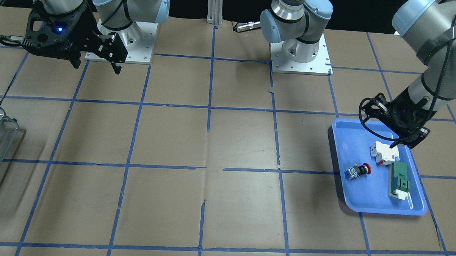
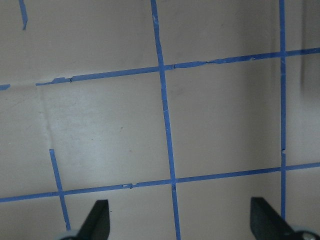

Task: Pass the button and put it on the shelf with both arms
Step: 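Reach the left gripper down into the blue tray toward the red button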

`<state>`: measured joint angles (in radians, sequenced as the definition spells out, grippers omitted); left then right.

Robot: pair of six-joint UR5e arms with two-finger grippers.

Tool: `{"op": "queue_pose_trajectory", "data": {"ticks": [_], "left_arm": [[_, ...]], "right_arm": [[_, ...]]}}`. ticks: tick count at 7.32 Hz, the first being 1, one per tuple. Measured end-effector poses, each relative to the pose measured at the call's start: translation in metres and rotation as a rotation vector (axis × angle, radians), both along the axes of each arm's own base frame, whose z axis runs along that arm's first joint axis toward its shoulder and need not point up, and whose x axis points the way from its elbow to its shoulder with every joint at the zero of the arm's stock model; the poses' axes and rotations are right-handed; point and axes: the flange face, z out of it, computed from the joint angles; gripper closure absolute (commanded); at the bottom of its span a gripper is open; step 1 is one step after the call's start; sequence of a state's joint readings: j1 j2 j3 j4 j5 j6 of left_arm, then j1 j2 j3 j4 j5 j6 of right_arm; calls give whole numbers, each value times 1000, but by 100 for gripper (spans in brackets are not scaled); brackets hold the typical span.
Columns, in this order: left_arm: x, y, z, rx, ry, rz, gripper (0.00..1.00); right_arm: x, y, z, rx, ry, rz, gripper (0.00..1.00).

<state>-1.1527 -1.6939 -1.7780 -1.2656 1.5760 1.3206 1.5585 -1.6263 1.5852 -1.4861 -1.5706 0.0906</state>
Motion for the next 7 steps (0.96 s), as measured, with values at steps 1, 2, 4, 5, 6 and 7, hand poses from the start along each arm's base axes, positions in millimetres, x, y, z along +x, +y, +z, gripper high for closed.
{"op": "queue_pose_trajectory", "data": {"ticks": [1,2,4,5,6,7], "left_arm": [[12,-7,-31,-6,-11,-128,0],[21,-15,-59,5,-24,-229,0],[37,-27,-107,49,-38,-383,0],[44,-30,-126,72,-35,-424,0],[51,-31,-141,85,-29,-440,0],[54,-32,-154,91,-23,-443,0]], "right_arm": [[0,1,0,2,0,0,0],[0,2,0,1,-2,0,0],[0,1,-3,11,0,1,0],[0,1,-5,14,1,0,0],[0,1,-5,13,1,3,0],[0,2,-5,14,1,7,0]]}}
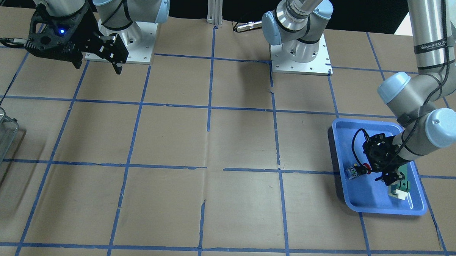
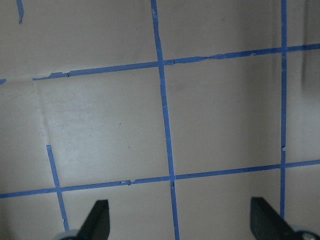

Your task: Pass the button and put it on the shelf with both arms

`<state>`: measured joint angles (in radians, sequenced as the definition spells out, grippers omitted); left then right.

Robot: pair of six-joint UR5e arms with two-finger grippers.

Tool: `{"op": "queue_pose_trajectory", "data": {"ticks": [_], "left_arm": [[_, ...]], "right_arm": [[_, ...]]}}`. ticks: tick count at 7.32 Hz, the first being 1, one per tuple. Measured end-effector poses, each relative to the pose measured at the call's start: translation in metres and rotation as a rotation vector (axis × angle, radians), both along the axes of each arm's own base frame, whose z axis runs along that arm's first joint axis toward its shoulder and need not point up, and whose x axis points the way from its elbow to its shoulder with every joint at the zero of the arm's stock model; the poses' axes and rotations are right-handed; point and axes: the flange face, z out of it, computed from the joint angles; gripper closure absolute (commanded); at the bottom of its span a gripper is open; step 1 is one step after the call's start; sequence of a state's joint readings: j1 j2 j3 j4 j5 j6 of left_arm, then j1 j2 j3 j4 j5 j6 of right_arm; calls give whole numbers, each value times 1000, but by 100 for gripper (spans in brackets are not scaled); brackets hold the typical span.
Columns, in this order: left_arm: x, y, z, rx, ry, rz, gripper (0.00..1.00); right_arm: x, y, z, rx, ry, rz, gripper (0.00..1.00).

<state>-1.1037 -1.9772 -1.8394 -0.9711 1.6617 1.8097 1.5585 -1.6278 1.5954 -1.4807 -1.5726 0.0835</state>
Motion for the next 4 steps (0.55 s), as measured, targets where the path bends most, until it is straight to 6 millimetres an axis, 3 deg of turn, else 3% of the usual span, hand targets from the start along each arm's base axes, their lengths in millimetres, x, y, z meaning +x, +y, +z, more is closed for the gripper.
{"op": "queue_pose_trajectory", "data": {"ticks": [4], "left_arm": [[0,-2,-23,-4,23,-2,10]], "right_arm": [[-7,-3,-2,2,3,-62,0]]}}
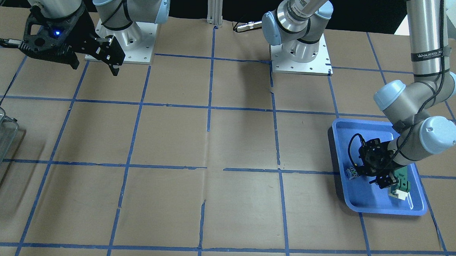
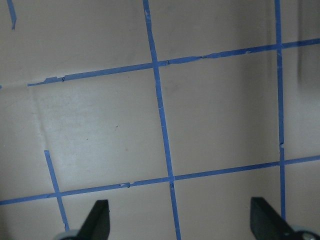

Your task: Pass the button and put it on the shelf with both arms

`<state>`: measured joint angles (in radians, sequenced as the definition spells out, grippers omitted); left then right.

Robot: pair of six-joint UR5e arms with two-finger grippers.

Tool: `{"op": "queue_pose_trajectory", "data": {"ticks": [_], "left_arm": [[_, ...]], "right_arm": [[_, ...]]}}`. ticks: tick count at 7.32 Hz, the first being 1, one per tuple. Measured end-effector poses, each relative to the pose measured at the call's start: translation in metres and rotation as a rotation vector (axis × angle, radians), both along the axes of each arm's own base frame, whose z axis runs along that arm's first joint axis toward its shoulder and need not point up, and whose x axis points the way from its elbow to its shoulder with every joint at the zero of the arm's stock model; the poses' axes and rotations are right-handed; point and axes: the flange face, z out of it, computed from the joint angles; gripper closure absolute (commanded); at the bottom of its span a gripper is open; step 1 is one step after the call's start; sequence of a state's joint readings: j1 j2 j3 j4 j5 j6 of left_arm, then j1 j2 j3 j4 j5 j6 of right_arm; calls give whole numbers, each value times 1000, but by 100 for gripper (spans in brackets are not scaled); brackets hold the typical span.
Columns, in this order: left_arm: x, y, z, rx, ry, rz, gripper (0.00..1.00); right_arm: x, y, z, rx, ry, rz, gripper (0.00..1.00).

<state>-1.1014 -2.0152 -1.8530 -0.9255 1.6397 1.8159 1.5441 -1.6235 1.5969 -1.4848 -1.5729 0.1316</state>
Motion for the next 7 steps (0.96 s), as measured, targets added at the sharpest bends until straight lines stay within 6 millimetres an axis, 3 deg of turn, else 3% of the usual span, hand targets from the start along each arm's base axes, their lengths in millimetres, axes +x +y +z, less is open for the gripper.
{"op": "queue_pose_trajectory", "data": {"ticks": [1,2,3,5,7], "left_arm": [[-1,1,-5,-2,2,-1,33],[-1,1,-8,-2,3,-2,78],[-1,1,-7,-8,0,-3,100],[1,-1,-1,-27,-11,-6,100],[-10,-4,27,-56,-23,-34,100]], "right_arm": [[0,-3,-5,9,2,-59,0],[0,-7,-13,25,3,-103,0],[0,-10,-18,35,4,-122,0],[-1,-11,-20,41,4,-132,0],[0,-13,-19,31,-12,-135,0]]}}
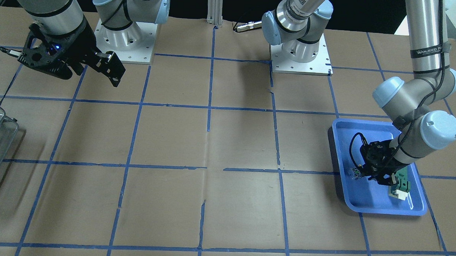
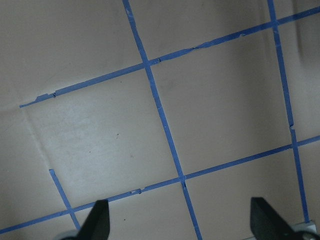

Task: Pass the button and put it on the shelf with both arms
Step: 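Lift the button and carry it to mid-table with the left gripper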

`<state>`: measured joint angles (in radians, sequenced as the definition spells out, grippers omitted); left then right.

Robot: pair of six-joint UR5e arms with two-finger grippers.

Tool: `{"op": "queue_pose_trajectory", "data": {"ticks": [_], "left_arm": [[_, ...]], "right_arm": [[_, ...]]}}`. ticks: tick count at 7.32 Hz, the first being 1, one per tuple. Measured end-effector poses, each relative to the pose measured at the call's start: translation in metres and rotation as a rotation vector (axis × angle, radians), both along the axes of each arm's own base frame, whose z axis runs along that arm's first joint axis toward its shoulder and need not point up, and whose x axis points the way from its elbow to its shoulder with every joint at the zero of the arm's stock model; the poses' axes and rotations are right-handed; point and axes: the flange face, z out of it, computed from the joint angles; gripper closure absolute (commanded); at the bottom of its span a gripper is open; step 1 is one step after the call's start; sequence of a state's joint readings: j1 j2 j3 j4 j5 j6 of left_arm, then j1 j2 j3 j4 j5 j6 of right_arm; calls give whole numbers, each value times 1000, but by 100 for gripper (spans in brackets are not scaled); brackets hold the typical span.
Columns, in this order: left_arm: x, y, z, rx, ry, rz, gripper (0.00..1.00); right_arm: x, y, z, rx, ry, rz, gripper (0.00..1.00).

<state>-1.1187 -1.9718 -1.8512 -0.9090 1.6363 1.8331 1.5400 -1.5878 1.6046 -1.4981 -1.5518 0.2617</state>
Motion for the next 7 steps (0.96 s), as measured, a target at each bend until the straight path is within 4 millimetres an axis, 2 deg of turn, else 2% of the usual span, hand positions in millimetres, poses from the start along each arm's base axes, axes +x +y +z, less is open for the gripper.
{"op": "queue_pose_trajectory", "data": {"ticks": [1,2,3,5,7], "left_arm": [[-15,-2,19,2,12,-32,100],[-38,-7,43,13,46,-83,100],[-74,-12,72,28,81,-144,100],[-170,-9,126,40,95,-204,100],[-268,10,156,14,99,-181,100]], "right_arm": [[1,-2,1,-8,-46,-13,0],[-2,-5,1,-14,-122,-37,0],[-10,-10,1,-19,-228,-65,0],[-28,-17,-9,-36,-461,-96,0],[-46,-24,-12,-70,-662,-161,0]]}}
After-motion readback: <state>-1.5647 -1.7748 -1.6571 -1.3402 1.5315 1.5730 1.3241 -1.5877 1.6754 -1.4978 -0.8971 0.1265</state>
